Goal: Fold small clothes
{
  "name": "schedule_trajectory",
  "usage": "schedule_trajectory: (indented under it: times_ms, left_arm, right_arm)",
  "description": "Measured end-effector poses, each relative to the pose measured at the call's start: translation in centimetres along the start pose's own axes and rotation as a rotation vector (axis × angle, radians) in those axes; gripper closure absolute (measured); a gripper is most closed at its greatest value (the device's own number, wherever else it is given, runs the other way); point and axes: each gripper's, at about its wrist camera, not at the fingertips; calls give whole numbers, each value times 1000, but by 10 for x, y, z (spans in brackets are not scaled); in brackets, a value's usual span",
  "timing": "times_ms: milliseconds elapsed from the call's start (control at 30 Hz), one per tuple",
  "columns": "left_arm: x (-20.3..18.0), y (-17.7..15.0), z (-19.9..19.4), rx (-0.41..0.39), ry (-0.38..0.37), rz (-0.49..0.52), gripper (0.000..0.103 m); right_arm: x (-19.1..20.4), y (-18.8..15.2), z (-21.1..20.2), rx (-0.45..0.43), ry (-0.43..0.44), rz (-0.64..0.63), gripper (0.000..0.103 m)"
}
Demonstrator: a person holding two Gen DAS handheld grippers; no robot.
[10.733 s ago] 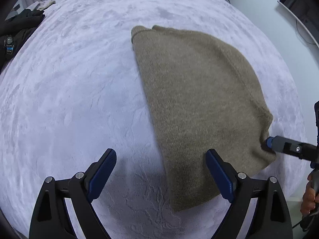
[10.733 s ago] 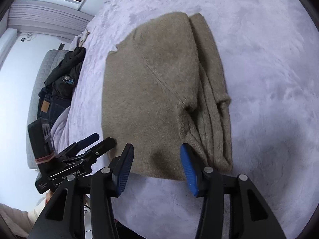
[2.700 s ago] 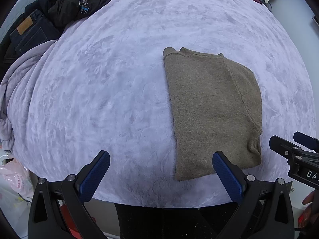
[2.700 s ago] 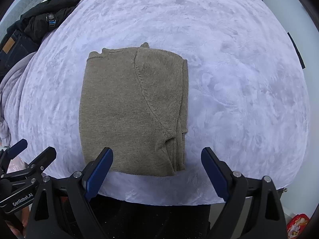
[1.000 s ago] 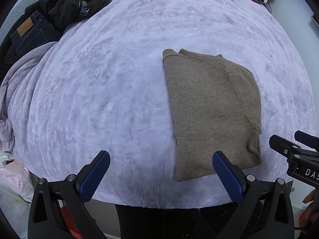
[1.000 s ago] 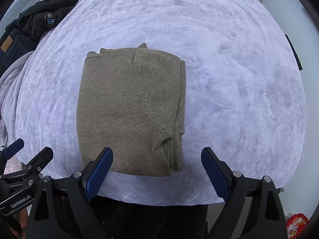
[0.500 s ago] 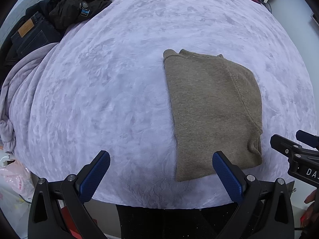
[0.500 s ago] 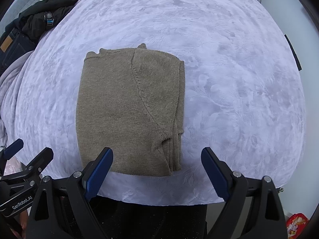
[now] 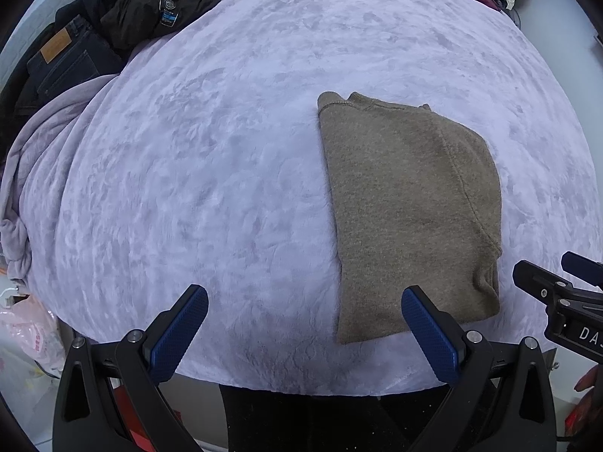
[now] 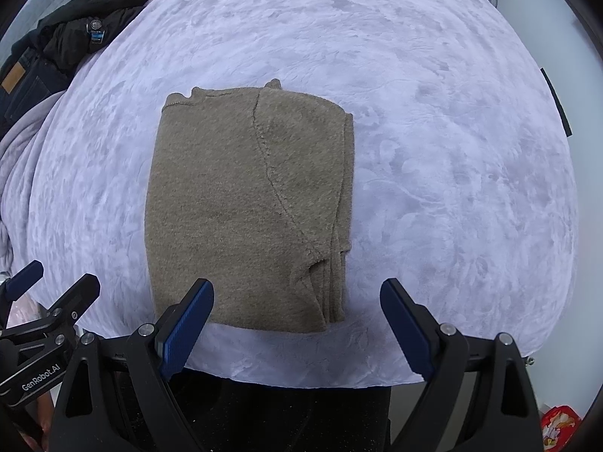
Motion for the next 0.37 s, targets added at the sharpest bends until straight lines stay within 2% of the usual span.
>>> schedule_trajectory:
  times_ms: [367]
  left_arm:
    - [0,1,-1,-16,-9,11,0]
  right_arm:
    - [9,-2,2,3,-4,-4,11]
Point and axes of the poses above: each gripper's, at about its wrist camera, not at the fingertips, and z roughly the way its jaws point, x to its left, y to its top, and after that the axes turned 2 degrees about -x, right-handed
